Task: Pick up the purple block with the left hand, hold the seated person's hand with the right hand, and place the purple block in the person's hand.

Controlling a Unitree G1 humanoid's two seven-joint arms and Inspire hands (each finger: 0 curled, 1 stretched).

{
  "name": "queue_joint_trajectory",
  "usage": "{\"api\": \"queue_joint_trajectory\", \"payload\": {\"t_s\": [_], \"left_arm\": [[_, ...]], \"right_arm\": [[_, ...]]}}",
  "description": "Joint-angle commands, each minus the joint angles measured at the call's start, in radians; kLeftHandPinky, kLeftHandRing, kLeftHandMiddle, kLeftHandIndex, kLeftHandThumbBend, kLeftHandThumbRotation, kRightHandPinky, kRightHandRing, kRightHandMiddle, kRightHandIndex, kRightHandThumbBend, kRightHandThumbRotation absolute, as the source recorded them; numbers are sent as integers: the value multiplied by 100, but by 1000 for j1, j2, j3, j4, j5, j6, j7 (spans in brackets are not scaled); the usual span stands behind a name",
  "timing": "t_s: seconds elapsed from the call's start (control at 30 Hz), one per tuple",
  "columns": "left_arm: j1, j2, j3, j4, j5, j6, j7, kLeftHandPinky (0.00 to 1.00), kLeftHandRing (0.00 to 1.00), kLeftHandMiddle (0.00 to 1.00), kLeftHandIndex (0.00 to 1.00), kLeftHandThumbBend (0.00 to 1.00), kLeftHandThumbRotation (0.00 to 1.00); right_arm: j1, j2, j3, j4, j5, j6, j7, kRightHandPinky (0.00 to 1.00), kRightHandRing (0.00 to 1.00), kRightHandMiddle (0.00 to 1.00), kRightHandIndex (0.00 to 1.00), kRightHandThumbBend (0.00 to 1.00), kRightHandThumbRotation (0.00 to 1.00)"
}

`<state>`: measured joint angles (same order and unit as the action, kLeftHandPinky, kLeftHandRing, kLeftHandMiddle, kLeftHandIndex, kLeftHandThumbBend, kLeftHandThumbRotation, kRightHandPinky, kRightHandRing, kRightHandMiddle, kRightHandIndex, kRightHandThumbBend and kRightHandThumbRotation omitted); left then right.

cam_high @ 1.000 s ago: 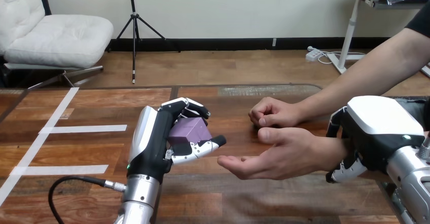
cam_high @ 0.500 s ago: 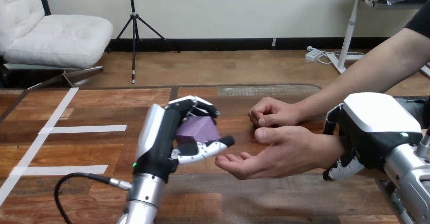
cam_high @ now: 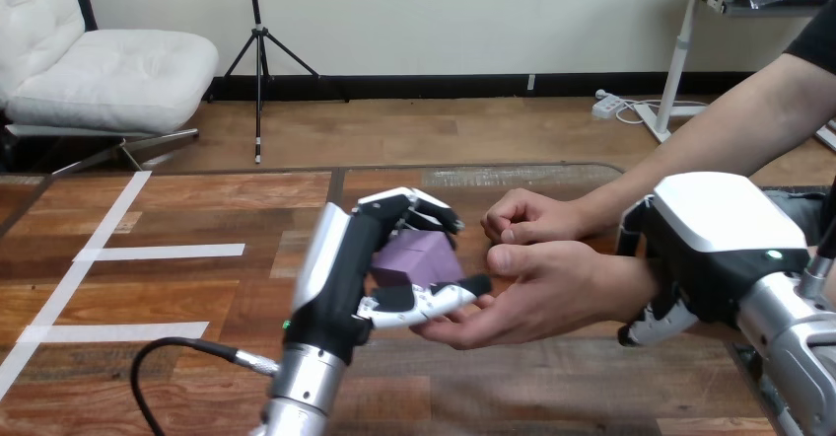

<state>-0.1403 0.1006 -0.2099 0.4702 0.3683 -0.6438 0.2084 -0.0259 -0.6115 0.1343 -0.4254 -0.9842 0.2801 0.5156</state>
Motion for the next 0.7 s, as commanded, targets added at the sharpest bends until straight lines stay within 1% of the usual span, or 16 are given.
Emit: {"api": "queue_joint_trajectory", "payload": {"t_s": [0.0, 0.17, 0.37, 0.67], "left_arm": [[-21, -13, -9, -76, 3, -30, -5, 36, 42, 49, 50, 73, 0], [-12, -18, -17, -91, 5, -33, -6, 36, 42, 49, 50, 73, 0], [-6, -21, -22, -101, 7, -42, -11, 36, 42, 49, 50, 72, 0], [-1, -26, -27, -109, 10, -50, -16, 36, 42, 49, 50, 72, 0]], "right_arm": [[-90, 23, 12, -32, 1, -22, -7, 27, 35, 44, 49, 81, 0], [-101, 20, 21, -23, -3, -35, -9, 30, 37, 46, 49, 81, 0], [-116, 28, 27, -17, 0, -37, -1, 33, 41, 48, 50, 81, 0], [-137, 33, 41, -11, -18, -53, 7, 36, 43, 50, 51, 80, 0]]}}
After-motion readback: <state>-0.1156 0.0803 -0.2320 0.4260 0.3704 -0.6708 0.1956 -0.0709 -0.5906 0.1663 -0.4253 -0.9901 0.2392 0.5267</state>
